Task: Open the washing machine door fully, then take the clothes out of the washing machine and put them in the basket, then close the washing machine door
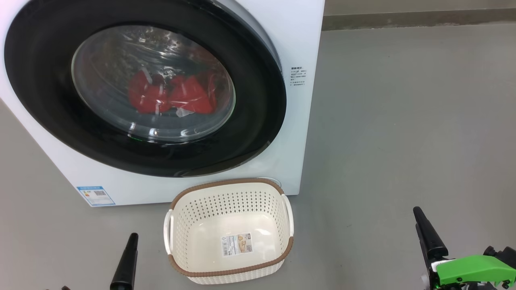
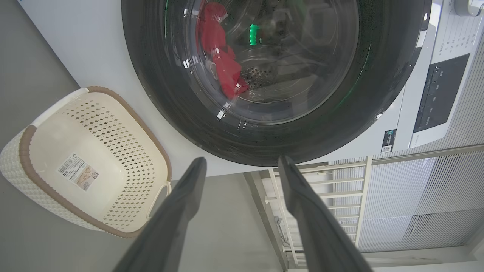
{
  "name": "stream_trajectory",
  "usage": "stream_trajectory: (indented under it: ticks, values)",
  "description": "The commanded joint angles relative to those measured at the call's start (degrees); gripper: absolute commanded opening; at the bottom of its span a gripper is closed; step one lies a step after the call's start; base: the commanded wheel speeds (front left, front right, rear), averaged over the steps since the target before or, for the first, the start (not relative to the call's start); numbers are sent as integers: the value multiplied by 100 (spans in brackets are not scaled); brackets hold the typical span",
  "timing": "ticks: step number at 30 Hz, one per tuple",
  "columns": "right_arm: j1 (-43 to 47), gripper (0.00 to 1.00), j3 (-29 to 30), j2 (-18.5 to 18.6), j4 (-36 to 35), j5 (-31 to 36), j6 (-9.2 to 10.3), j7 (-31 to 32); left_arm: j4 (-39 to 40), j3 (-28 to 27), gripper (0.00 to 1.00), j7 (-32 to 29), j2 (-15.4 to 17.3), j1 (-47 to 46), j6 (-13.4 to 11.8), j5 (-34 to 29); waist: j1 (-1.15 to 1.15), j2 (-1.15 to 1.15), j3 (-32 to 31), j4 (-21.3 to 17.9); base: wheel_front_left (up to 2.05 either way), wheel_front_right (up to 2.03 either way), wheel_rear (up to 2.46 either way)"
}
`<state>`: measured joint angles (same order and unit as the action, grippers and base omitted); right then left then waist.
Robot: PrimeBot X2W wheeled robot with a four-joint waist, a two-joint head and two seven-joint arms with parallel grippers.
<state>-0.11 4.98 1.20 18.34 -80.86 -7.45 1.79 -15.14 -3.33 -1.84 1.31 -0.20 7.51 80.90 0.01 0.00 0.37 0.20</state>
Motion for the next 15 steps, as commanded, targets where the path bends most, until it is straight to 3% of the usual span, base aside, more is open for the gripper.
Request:
stream_trajectory:
  ticks: [1,15]
  values:
    - [-54,100,-36,88,-187,188,-1,-70,212,-22,100,65,86,-66,0,-238,-1,0,0,0,0,0,0]
    - [-6,100,-209,178,-242,1038,-1,-289,444,67,100,285,96,37,-74,-1582,-1,0,0,5,0,0,0]
